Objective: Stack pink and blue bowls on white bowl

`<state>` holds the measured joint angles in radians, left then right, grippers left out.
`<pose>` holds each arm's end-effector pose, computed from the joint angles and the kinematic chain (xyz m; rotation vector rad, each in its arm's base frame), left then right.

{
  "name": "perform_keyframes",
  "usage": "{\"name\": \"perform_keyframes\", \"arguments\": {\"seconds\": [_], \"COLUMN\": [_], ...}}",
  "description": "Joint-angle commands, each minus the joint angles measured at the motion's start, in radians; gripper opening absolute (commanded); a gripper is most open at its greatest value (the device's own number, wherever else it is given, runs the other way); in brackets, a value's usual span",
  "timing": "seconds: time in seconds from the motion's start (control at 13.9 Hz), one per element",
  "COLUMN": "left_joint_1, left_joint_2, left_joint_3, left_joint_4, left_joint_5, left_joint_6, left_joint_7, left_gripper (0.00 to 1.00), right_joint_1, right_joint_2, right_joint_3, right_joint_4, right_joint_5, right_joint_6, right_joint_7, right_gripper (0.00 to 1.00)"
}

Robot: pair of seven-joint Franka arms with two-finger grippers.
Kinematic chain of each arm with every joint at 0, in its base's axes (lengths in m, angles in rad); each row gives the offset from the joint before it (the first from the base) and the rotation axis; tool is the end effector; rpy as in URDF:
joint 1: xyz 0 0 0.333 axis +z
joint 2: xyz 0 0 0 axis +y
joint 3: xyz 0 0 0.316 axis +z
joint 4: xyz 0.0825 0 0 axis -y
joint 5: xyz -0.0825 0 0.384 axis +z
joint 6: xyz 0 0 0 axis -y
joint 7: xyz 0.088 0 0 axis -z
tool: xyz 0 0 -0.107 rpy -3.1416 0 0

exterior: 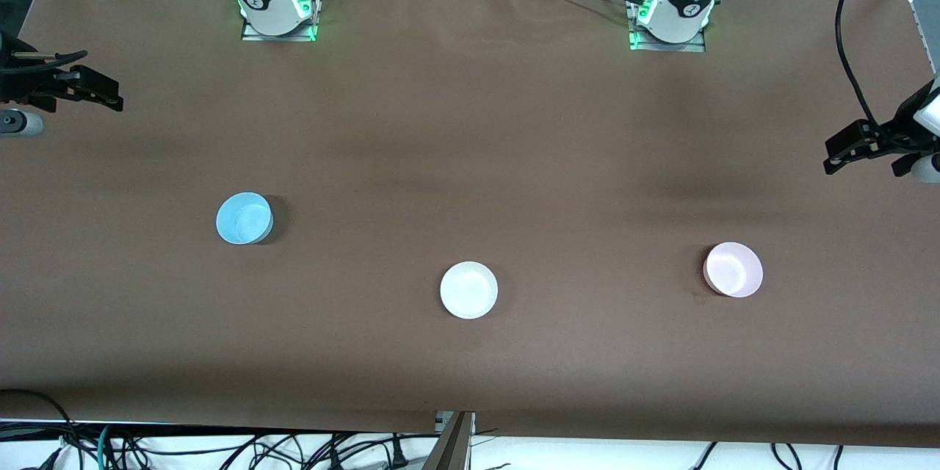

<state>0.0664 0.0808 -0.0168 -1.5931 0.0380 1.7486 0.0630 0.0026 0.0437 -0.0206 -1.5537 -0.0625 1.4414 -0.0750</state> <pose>0.5930 0.0332 0.5838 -3.0990 0.0289 -0.1125 0.5524 -0.0170 0.5982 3.0748 0.0826 -0.2447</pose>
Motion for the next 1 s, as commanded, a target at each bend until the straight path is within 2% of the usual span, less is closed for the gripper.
{"name": "perform_keyframes", "arguments": {"seconds": [0.0, 0.36, 0.93], "left_joint_1": [0.007, 0.018, 0.069], "left_joint_2": [0.017, 0.080, 0.286], "left_joint_3": [-0.008, -0.005, -0.003], "left_joint_4": [0.038, 0.051, 0.006], "left_joint_5": [0.020, 0.005, 0.005], "left_joint_6": [-0.026, -0.020, 0.175], "left_joint_7": [0.015, 0.014, 0.015], "left_gripper": [1.00, 1.00, 1.00], "right_joint_1": [-0.010, -0.010, -0.010], "right_joint_2": [0.012, 0.012, 0.010], "right_joint_3": [0.002, 0.002, 0.002], "right_joint_4": [0.026, 0.026, 0.026], "right_joint_5": [0.012, 0.012, 0.012], "right_joint_6": [-0.009, -0.009, -0.009], "right_joint_7": [-0.009, -0.008, -0.008], "right_gripper": [1.00, 1.00, 1.00]}}
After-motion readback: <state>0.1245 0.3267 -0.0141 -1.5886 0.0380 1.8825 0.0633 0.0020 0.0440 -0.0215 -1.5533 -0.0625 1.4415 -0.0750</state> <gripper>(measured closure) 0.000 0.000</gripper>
